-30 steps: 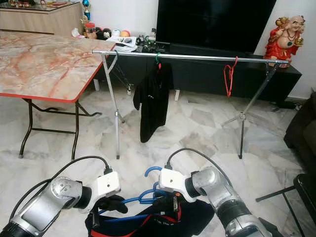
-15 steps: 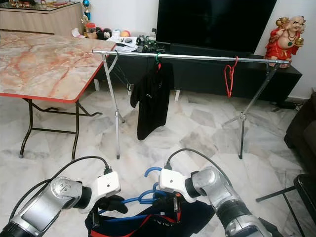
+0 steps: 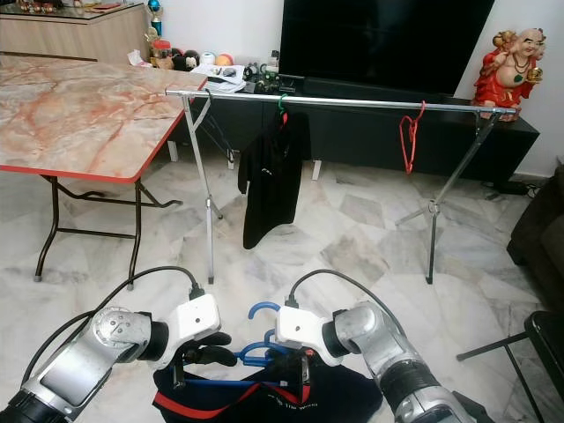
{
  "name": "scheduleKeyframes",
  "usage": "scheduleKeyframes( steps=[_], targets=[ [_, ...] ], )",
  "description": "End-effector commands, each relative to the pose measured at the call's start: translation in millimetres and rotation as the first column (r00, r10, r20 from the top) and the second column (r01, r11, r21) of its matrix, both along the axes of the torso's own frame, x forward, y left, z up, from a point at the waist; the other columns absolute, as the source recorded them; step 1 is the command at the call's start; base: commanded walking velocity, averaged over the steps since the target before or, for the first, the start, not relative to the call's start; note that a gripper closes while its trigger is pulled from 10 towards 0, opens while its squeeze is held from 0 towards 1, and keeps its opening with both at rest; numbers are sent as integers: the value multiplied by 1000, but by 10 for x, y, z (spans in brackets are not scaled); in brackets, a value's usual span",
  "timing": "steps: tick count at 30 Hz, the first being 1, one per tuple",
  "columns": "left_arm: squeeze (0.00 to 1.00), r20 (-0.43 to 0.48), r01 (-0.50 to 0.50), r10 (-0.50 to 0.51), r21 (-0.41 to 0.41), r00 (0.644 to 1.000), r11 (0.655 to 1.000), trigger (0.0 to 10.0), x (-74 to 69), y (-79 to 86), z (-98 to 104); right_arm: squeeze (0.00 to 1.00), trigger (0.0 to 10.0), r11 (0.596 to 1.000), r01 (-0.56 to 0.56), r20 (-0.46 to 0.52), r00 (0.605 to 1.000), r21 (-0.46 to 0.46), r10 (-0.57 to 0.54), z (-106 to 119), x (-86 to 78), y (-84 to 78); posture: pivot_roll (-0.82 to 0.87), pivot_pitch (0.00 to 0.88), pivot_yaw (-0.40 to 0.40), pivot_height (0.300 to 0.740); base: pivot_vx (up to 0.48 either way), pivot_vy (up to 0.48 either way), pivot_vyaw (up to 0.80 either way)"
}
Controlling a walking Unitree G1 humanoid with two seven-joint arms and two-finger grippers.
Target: Hang hanger
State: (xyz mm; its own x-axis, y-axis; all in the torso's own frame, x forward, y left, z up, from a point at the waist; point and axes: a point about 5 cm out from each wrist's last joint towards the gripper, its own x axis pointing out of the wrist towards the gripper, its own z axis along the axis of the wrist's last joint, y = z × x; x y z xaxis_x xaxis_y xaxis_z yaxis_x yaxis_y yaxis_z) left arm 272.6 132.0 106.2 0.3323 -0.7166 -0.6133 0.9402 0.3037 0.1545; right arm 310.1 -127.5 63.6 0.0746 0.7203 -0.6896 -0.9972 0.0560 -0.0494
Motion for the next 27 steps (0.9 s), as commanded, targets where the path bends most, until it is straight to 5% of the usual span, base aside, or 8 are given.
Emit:
scheduleKeyframes(
  steps=[1, 11, 12, 13, 14, 21, 24, 27],
  targets=[
    [1000, 16, -14, 15, -18, 1000, 1000, 10000, 0, 56, 80, 0, 0, 1000, 23, 25, 999, -7, -23, 34, 37, -55, 210, 0, -103, 740, 0, 0, 0],
    [1000, 51, -303, 303, -5, 952, 953, 10000, 36, 409, -36, 0, 0, 986, 167, 119, 979, -17, -164, 61, 152, -131, 210, 0, -100, 740, 0, 0, 0],
    [588, 43, -333, 333, -10, 942, 943, 10000, 34, 421, -70, 0, 0, 986, 168, 117, 979, -12, -165, 64, 152, -126, 210, 0, -101, 740, 0, 0, 0],
    [588, 37, -350, 350, -12, 936, 937, 10000, 31, 426, -93, 0, 0, 986, 166, 116, 980, -9, -164, 66, 151, -121, 210, 0, -101, 740, 0, 0, 0],
    [0, 20, -368, 368, -20, 930, 930, 10000, 23, 428, -121, 0, 0, 987, 162, 116, 980, -8, -160, 67, 149, -116, 210, 0, -101, 740, 0, 0, 0],
    [0, 62, -457, 459, -40, 886, 888, 10000, 105, 466, -171, 0, 0, 990, 142, 127, 982, 2, -141, 98, 155, -80, 208, 0, -104, 740, 0, 0, 0],
    [0, -15, -574, 574, 31, 818, 818, 10000, 111, 532, -326, 0, 0, 989, 146, 145, 979, 5, -145, 117, 177, -60, 207, 0, -101, 740, 0, 0, 0],
    [0, -94, -676, 671, -21, 735, 737, 10000, 146, 539, -382, 0, 0, 991, 137, 145, 980, 9, -137, 116, 171, -34, 206, 0, -101, 740, 0, 0, 0]
  ],
)
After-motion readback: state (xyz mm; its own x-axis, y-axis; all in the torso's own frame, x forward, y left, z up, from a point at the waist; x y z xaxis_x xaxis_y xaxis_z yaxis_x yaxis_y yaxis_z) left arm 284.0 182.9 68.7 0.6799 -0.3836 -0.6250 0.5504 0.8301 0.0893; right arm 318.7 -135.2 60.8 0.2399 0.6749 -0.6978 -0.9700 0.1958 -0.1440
